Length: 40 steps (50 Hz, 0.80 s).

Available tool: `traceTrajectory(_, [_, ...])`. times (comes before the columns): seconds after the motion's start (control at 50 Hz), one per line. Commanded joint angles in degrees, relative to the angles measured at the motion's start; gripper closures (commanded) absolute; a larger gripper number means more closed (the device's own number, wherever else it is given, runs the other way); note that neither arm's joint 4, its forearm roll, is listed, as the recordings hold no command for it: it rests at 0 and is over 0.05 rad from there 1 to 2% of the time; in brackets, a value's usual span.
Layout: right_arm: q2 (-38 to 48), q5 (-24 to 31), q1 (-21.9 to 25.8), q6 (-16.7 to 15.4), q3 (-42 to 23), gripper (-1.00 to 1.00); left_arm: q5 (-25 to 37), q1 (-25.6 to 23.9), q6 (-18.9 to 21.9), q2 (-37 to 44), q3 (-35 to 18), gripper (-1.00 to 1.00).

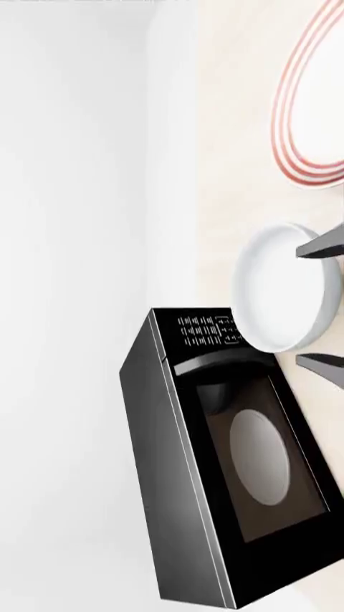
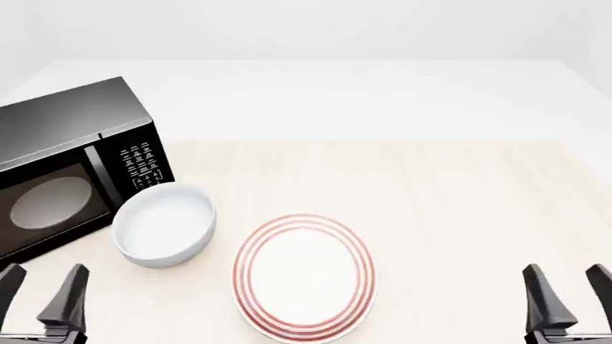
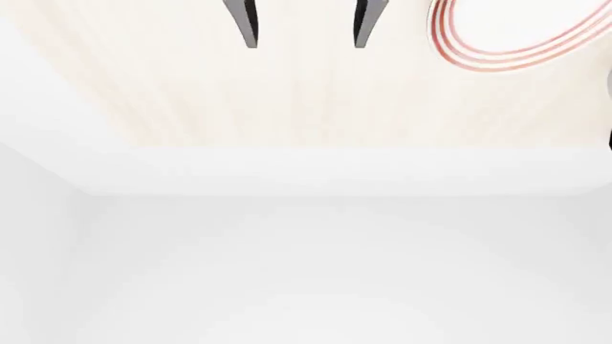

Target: Put the white bowl to the right of the plate.

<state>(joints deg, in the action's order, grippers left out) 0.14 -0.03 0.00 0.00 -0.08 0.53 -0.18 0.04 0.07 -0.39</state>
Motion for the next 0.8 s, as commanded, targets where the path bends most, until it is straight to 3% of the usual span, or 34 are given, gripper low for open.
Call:
traceTrajectory(0.02, [0.3,0.0,0.0,0.0,-0.2,-1.0,2.8,-1.2,0.7,0.5,-2.3,-1.0])
traceTrajectory(0.2, [0.3,0.0,0.0,0.0,-0.2,-1.0,-6.7,-5.5,1.5,21.0,-11.0,-1.0])
traceTrajectory(0.44, [0.2,0.1,0.0,0.0,-0.2,-1.0,-4.5,-9.2,2.3,35.9,-25.8,-1.0])
traceTrajectory(0.48, [0.2,0.0,0.0,0.0,-0.2,-1.0,-3.2,-11.6,3.9,41.5,-30.6,-1.0])
traceTrajectory(0.6, [0.2,0.0,0.0,0.0,-0.2,-1.0,-0.3,-13.7,5.3,48.4,-37.8,-1.0])
traceTrajectory(0.8, [0.3,0.0,0.0,0.0,-0.2,-1.0,3.1,-16.1,4.4,58.3,-43.7,-1.0])
